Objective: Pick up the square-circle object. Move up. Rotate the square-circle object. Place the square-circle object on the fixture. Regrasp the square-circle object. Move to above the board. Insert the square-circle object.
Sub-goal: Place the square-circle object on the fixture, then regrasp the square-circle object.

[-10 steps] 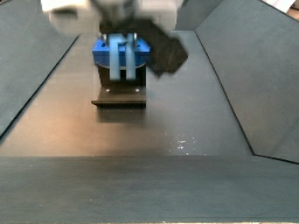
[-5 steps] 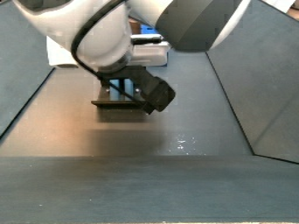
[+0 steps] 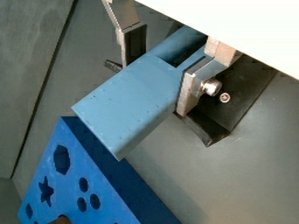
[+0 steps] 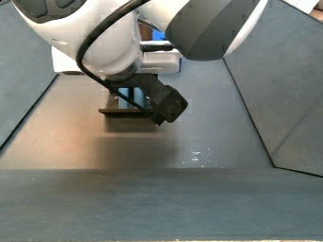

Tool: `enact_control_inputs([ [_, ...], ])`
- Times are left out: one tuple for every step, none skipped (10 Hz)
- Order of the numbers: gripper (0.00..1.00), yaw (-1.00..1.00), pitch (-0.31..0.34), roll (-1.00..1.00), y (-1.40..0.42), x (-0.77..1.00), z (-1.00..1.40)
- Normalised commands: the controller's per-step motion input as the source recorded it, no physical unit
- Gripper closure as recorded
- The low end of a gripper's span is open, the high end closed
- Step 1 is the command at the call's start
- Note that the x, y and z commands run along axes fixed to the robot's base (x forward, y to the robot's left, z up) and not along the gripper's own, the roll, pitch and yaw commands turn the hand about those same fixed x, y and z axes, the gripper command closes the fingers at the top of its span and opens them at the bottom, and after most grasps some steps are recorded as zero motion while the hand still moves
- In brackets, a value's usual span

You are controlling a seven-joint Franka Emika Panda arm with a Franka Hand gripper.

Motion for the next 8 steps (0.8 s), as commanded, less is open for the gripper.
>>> enact_control_inputs([
  [0.0,0.0,0.0,0.0,0.0,0.0,0.0],
  [0.0,0.0,-0.057,0.05,0.0,0.0,1.0],
  [0.0,0.01,-0.051,0.06,0.0,-0.01,1.0],
  [0.0,0.03,-0.035,0.06,0.0,-0.03,1.0],
  [0.0,0.04,-0.015,0.06,0.0,-0.04,1.0],
  [0.0,0.04,0.0,0.05,0.0,-0.04,1.0],
  [0.0,0.04,0.035,0.05,0.01,-0.04,0.89],
  [0.0,0.04,0.058,0.04,0.01,-0.04,0.71],
])
